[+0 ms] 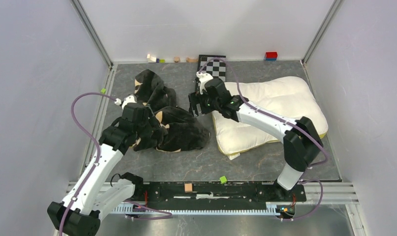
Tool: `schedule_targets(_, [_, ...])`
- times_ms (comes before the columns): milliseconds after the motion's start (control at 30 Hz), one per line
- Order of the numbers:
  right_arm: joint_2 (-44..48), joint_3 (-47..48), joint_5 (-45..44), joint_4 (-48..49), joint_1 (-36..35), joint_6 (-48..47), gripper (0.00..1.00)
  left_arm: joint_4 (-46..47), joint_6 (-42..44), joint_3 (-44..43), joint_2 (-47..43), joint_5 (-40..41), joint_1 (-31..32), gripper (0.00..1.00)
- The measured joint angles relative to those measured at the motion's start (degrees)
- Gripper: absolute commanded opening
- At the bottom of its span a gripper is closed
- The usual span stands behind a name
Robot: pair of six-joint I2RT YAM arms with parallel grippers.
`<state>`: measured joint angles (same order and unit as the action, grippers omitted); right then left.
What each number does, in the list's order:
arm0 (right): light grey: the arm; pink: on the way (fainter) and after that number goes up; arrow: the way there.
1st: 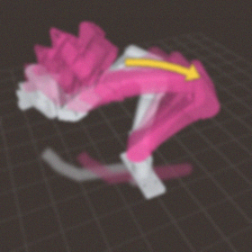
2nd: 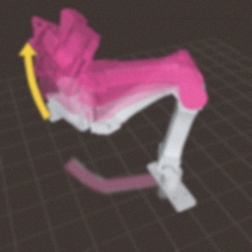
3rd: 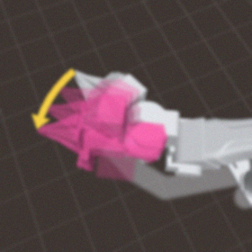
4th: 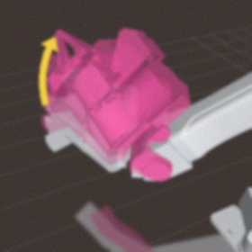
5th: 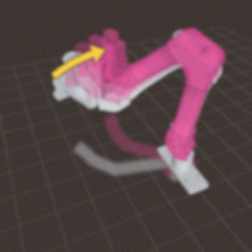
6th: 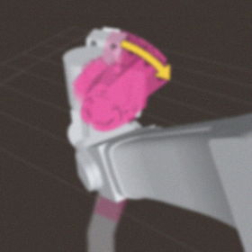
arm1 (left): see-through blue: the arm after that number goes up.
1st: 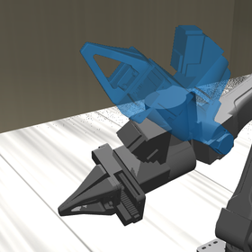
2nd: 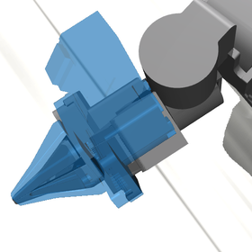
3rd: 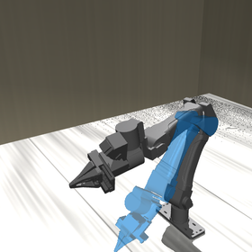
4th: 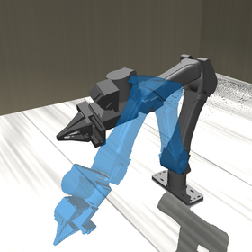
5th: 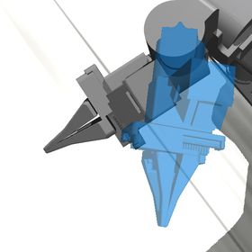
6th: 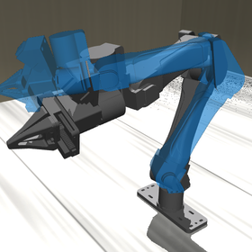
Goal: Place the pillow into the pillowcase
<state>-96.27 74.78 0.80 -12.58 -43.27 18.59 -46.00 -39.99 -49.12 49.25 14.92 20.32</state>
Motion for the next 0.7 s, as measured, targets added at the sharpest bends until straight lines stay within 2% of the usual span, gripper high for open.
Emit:
schedule_targets(167, [-6.8, 5.1, 0.1, -1.0, -2.4, -0.5, 0.88, 0.7, 0.4, -4.7, 1.9, 0.2, 0.0, 0.86])
schedule_targets(267, [-12.9, 11.8, 0.4, -2.8, -3.5, -1.0, 0.87, 2.4, 0.6, -6.3, 4.0, 1.1, 0.0, 0.88])
schedule_targets(367, [-19.0, 18.4, 0.9, -3.0, -4.3, -1.6, 0.85, 4.1, 1.0, -6.3, 7.9, 1.8, -0.1, 0.94])
schedule_targets(467, [-22.3, 20.7, 1.3, -3.0, -4.8, -2.0, 0.8, 6.6, 1.0, -5.9, 13.8, 2.1, -0.9, 0.98])
schedule_targets(533, [-23.2, 20.5, 1.6, -3.8, -4.9, -2.1, 0.67, 7.9, 0.9, -5.8, 17.5, 1.6, -2.1, 0.98])
schedule_targets(600, [-23.3, 19.5, 1.7, -3.6, -4.9, -2.2, 0.43, 9.4, 0.5, -5.8, 20.9, 1.4, -3.3, 0.98])
schedule_targets(633, [-23.1, 18.3, 1.8, -3.2, -4.9, -2.3, 0.35, 10.2, 0.3, -5.9, 22.8, 1.4, -3.9, 0.98])
schedule_targets(700, [-22.4, 15.5, 2.1, -2.0, -4.9, -2.3, 0.23, 11.3, -0.3, -6.6, 26.9, 1.1, -4.9, 0.99])
